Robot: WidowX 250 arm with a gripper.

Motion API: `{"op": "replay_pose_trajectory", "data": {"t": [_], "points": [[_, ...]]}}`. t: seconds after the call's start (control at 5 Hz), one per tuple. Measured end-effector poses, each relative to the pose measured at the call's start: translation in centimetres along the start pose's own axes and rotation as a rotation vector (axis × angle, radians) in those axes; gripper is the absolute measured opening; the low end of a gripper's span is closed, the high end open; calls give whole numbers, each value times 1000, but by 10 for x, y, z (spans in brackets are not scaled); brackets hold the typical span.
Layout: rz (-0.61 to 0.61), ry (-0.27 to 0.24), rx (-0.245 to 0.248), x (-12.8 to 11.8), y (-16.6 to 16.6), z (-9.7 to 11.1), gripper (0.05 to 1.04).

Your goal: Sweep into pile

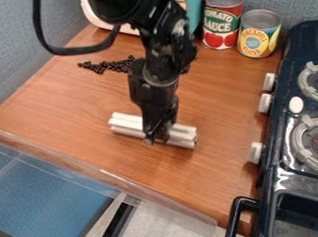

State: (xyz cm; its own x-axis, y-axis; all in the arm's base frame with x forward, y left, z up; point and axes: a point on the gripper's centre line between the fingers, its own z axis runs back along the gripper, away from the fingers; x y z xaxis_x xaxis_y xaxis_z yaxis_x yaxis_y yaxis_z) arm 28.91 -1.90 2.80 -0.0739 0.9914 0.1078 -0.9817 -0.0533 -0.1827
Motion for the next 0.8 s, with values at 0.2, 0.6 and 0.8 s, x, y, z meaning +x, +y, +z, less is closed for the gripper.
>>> {"op": "replay_pose_trajectory", "data": {"t": [0.2, 0.6, 0.8], "points": [[2, -5, 25, -3, 3, -5, 338], [24, -45, 15, 12, -24, -13, 338], [57, -62, 0, 23, -46, -18, 338]]}}
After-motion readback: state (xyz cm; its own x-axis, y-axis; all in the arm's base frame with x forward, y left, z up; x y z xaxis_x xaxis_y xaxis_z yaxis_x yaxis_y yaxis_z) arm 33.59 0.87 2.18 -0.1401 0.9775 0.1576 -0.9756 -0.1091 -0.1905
